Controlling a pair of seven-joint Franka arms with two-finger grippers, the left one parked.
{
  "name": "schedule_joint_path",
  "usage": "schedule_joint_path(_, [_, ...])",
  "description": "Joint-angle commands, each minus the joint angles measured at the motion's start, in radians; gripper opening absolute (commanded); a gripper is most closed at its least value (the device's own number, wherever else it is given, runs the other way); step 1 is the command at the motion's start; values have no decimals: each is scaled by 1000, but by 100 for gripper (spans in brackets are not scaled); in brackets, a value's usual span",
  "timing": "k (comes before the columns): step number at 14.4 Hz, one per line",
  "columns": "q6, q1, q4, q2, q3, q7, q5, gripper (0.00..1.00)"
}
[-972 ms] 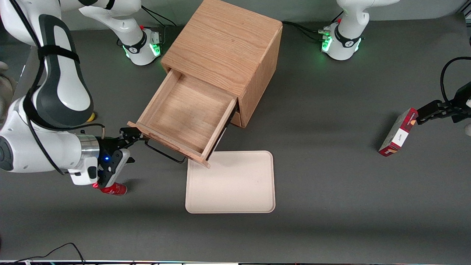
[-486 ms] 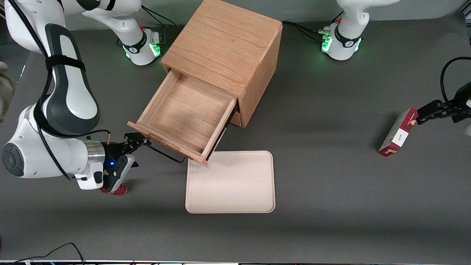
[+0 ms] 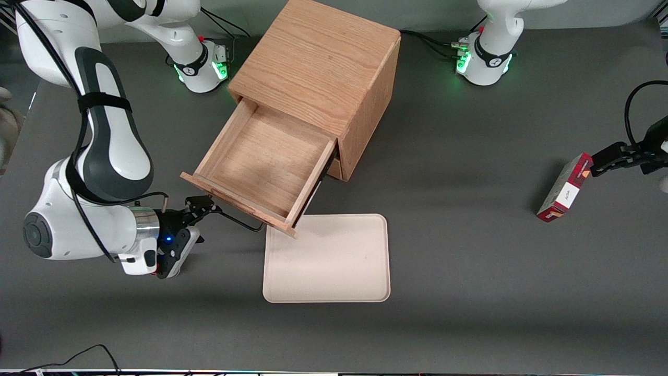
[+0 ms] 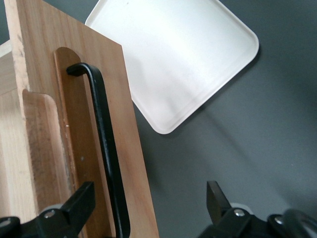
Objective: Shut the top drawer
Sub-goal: 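Lower the right gripper beside the drawer front near the black handle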
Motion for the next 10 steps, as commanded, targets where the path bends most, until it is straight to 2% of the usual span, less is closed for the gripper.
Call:
schedule_joint_path(1, [5, 13, 27, 18, -2, -4, 24, 100])
schedule_joint_path(10, [47, 42, 24, 39, -2, 1, 13, 100])
